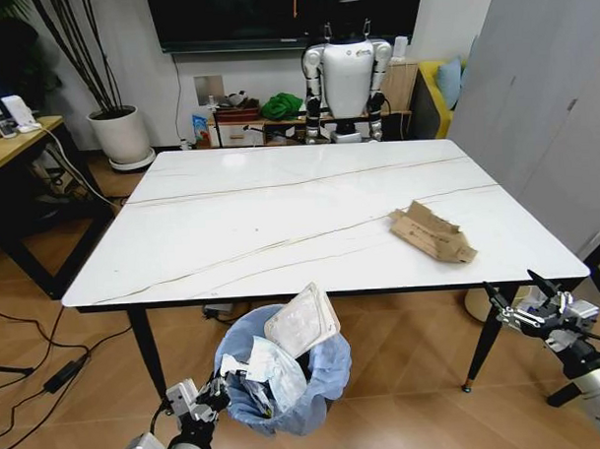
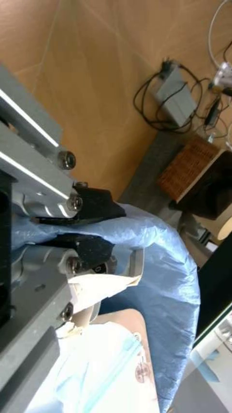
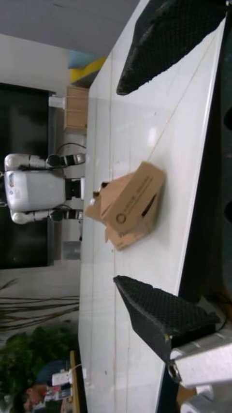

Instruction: Pick up the trash bin and place the trash from the table into it.

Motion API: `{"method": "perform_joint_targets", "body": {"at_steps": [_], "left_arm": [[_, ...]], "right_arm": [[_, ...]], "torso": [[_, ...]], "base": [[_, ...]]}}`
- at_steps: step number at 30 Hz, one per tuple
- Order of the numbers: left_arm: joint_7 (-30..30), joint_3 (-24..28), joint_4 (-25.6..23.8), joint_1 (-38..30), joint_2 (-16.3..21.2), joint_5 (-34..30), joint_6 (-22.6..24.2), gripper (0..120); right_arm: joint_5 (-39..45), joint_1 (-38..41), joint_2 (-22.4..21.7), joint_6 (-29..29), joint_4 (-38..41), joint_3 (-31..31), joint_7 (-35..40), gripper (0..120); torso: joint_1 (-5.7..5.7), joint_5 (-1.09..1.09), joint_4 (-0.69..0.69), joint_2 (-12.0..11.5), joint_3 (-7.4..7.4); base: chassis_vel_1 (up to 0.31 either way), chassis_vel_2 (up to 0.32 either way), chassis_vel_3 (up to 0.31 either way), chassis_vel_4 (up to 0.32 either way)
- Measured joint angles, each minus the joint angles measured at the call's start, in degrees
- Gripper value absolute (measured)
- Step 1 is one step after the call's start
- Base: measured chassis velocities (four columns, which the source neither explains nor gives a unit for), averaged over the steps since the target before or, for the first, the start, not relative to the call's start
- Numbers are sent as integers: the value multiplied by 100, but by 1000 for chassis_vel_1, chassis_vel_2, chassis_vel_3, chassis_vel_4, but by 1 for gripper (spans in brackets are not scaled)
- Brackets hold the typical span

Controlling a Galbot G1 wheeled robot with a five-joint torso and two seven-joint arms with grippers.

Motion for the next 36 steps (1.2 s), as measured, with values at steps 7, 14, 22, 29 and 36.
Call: {"method": "perform_joint_targets", "body": {"at_steps": [7,14,22,29,36], "left_arm": [[-1,28,23,4,-17,2,0,1],[-1,32,34,6,-48,16,0,1],[9,62,72,35,-77,53,1,1],[17,16,13,177,-19,105,-1,1],[58,-68,-39,337,-79,162,-34,1]], "right_arm": [[-49,23,9,44,-48,-34,-25,100],[-61,43,-26,73,-77,-52,-36,100],[-168,5,-220,243,-77,-121,-121,100],[436,244,-1156,160,281,-669,167,100],[1052,1287,-2298,-318,205,-1870,493,100]], "torso": [[1,1,1,0,0],[0,2,1,0,0],[0,7,0,0,1],[0,1,1,0,0],[0,3,2,0,1]], "base": [[-144,-142,144,151],[-114,-141,126,115],[-120,-114,116,109],[21,26,-10,-2],[7,5,-1,-4]]}}
